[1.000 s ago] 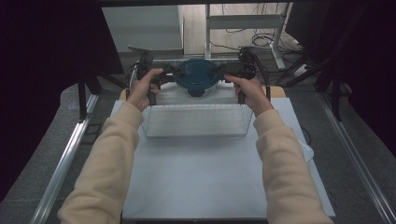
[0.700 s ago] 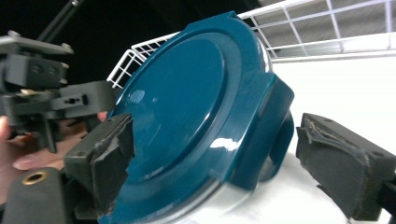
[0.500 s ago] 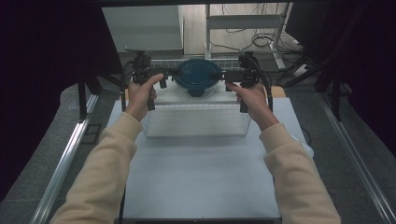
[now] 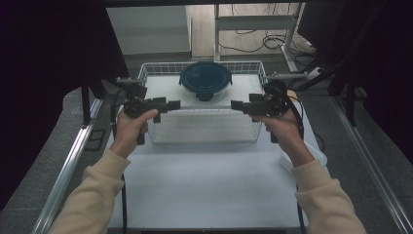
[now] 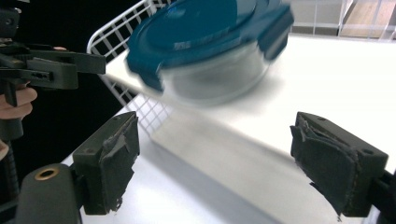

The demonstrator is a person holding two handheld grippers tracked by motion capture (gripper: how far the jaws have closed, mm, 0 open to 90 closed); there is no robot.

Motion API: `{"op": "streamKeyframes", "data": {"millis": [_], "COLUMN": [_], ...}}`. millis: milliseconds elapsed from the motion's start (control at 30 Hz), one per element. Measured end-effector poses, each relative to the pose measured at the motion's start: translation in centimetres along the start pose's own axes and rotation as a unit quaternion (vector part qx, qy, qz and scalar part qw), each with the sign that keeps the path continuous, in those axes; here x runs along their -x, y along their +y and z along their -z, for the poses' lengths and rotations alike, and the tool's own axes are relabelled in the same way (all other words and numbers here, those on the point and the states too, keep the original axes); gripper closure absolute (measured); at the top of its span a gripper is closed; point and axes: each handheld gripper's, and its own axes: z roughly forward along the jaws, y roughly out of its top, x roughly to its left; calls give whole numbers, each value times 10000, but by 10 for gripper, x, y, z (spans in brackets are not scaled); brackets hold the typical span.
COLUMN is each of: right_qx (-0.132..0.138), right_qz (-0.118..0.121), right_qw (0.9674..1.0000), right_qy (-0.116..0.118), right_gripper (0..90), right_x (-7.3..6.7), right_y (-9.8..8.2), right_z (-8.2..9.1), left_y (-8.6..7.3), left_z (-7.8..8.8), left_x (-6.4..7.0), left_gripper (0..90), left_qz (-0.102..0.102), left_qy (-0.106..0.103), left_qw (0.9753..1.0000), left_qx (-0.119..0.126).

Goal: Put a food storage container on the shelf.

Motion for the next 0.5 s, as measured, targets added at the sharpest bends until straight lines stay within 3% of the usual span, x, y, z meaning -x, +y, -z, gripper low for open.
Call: {"op": "streamKeyframes", "data": {"millis": [33,67,167,200,233,500], "right_qx": [4,4,-8,-33,-50,-211], "right_qz": [76,76,327,350,361,457], "right_qw": [10000,10000,9995,9994,9993,9987], "right_qy": [9,9,-25,-28,-42,-10], "right_gripper": [160,160,182,186,192,230], "right_x": [-3,-3,-10,-12,-12,-14], "right_y": [-8,-8,-33,-40,-48,-97], "right_z": [5,5,19,22,25,42], "left_y": [-17,-17,-47,-47,-65,-109], "left_z": [4,4,8,8,10,19], "left_x": [3,3,9,9,12,17], "left_gripper": [224,224,225,225,225,225], "left_qz": [-56,-56,-145,-145,-235,-466], "left_qy": [-29,-29,-14,-14,41,334], "left_qw": [10000,10000,9998,9998,9995,9976], "left_qx": [-53,-53,-158,-158,-218,-378]}}
